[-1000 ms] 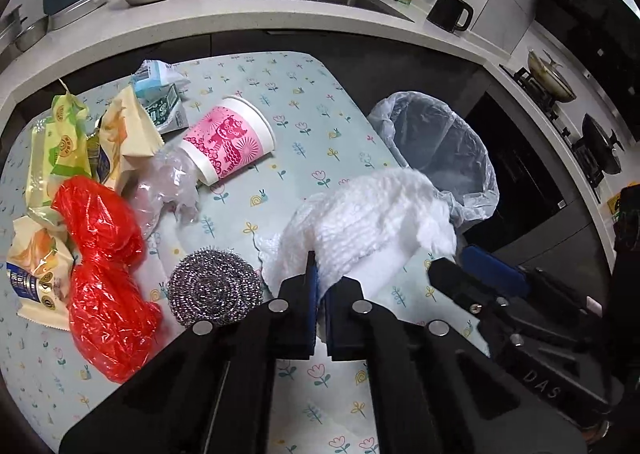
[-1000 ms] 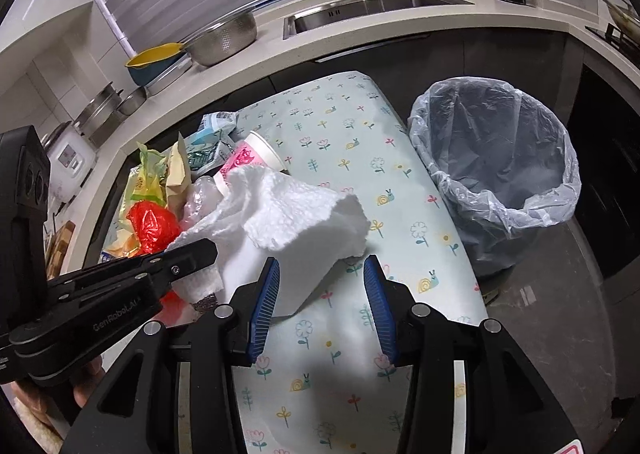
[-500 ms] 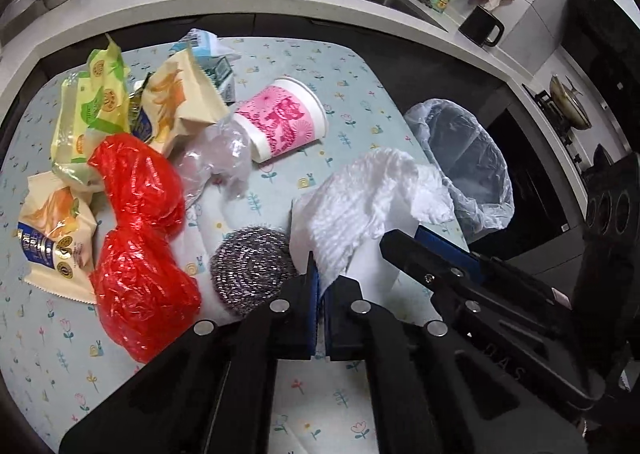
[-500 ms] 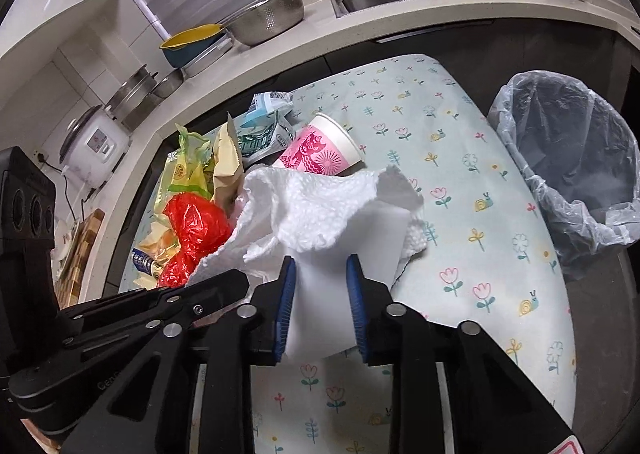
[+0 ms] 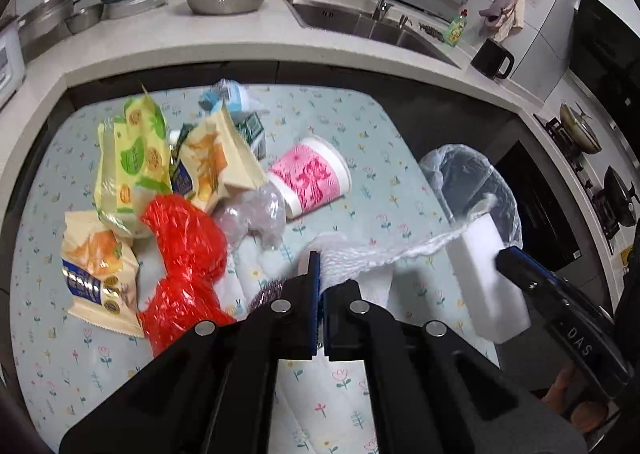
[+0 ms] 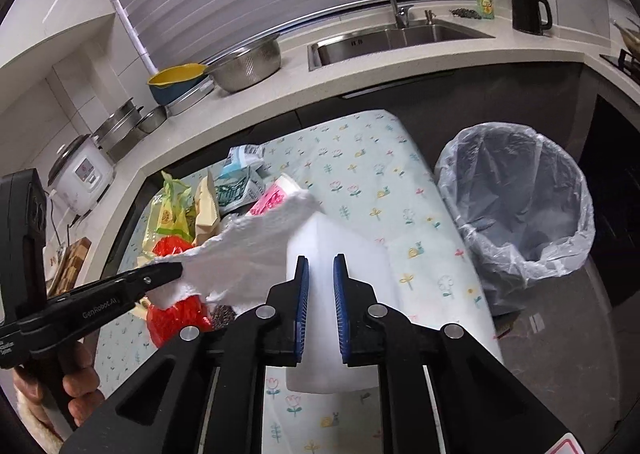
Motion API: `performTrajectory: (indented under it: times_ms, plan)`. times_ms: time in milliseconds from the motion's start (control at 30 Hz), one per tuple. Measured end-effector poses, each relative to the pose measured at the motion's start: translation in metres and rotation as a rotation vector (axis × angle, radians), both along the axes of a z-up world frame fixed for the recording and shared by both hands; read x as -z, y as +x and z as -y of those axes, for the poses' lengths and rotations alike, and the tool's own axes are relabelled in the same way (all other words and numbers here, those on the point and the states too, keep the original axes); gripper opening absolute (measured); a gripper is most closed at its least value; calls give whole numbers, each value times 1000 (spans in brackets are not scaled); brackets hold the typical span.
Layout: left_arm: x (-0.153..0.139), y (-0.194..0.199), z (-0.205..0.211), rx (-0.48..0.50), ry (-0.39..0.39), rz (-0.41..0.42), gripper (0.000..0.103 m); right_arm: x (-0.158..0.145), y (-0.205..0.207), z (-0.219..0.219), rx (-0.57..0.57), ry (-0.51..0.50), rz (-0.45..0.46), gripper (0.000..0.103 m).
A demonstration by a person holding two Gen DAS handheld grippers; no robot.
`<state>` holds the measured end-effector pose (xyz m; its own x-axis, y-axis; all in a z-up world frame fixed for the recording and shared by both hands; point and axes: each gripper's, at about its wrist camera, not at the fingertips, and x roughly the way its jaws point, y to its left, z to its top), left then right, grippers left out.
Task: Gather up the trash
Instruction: 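Lift the white paper towel with the right gripper and carry it toward the bin, then lower the paper towel into the bin and open the right gripper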
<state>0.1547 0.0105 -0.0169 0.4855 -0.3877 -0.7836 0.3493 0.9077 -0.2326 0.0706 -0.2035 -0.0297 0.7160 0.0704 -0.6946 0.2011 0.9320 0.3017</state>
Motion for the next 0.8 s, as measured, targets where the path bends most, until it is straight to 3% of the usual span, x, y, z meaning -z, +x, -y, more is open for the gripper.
performTrajectory:
  times_ms: [467, 800]
  plan:
    - [-64, 9, 46, 50, -37, 144, 0, -16, -11, 54, 112, 0, 63, 12]
    - [-103, 23, 83, 94, -72, 230, 0, -12, 4, 109, 215, -35, 67, 11]
